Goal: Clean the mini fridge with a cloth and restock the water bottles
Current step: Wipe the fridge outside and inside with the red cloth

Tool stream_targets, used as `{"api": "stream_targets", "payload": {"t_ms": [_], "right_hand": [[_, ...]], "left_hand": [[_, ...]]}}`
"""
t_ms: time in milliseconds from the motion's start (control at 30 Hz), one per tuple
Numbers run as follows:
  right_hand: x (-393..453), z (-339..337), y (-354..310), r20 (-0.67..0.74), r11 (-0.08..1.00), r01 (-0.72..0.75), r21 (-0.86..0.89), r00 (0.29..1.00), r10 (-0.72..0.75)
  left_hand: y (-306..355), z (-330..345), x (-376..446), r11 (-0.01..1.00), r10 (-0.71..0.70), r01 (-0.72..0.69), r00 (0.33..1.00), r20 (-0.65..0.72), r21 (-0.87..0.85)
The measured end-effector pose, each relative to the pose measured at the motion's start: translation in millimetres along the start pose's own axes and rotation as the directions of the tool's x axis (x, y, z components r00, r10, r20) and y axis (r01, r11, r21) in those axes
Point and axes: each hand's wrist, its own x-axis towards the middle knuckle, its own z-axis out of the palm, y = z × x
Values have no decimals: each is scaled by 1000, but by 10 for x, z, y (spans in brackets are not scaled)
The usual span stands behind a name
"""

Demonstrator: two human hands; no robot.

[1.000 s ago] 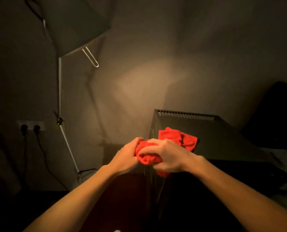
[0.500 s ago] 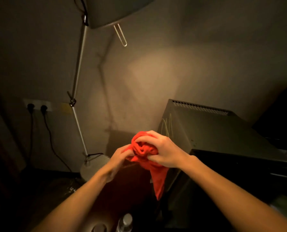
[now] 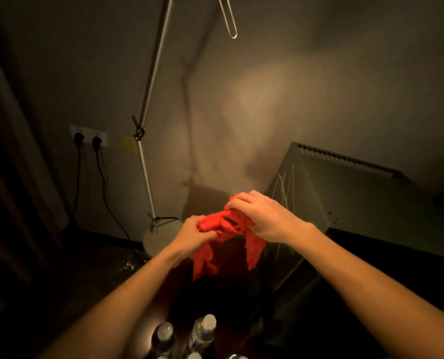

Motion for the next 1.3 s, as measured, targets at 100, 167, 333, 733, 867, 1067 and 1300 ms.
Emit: {"api": "stream_targets", "payload": {"t_ms": [100, 167, 333, 733, 867, 1067, 1300], "right_hand": [[13, -33, -69, -27, 986, 7, -165, 1000, -11], [7, -69, -92, -41, 973, 5, -229, 999, -15], [-75, -115, -102, -31, 952, -5, -305, 1000, -5], [-522, 167, -173, 282, 829, -141, -542, 898, 337], [-518, 23, -183, 472, 855, -90, -511, 802, 366], [-504, -180, -215, 487, 872, -154, -464, 778, 396], [-606, -342, -89, 468, 827, -183, -531, 751, 466]], "left_hand": [[-116, 89, 56, 994, 37, -35, 999, -13, 104], [-138, 136, 103, 999, -3, 3, 1000, 0, 53], [-191, 314, 176, 989, -110, 110, 994, -2, -96], [29, 1312, -50, 574, -274, 481, 876, 397, -663], [-58, 1650, -187, 589, -278, 464, 885, 373, -662], [-179, 1872, -4, 659, -166, 382, 914, 370, -648], [-146, 1989, 180, 864, -172, 252, 961, 216, -436]]}}
